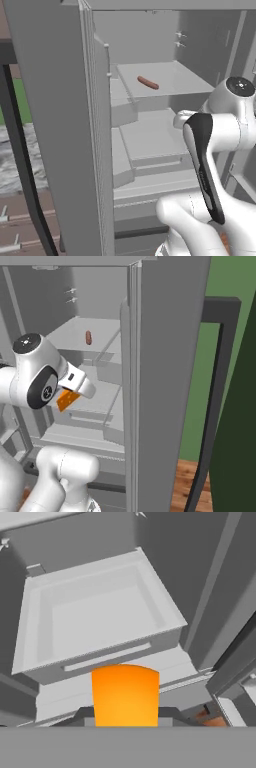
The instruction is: Retrieve the sausage and cheese from the fridge and place them on the cutting board on the counter.
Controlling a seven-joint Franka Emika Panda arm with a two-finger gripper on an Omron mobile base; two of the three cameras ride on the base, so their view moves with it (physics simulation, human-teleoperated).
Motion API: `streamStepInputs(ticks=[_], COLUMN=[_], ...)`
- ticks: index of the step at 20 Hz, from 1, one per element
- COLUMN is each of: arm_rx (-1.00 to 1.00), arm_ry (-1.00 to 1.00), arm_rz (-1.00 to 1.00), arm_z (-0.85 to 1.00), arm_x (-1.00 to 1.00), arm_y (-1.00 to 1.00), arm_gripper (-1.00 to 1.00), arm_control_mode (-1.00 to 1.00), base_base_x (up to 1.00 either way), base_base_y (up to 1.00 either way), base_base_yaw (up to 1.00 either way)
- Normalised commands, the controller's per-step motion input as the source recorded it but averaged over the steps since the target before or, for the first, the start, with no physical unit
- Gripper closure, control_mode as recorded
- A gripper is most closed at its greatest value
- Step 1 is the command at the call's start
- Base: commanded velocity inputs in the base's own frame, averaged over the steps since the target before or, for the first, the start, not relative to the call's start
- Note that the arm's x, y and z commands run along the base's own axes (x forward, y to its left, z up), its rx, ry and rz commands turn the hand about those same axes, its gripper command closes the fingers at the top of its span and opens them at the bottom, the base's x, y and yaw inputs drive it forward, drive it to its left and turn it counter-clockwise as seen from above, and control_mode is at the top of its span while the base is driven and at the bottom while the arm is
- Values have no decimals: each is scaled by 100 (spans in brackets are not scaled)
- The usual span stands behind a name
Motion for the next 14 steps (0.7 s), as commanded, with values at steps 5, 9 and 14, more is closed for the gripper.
streamStepInputs(ticks=[5,9,14], arm_rx=[0,0,0], arm_ry=[0,0,0], arm_rz=[0,0,0], arm_z=[0,0,0], arm_x=[0,0,0], arm_y=[0,0,0], arm_gripper=[100,100,100], arm_control_mode=[100,100,100], base_base_x=[-51,-90,-76], base_base_y=[0,0,1], base_base_yaw=[2,14,27])
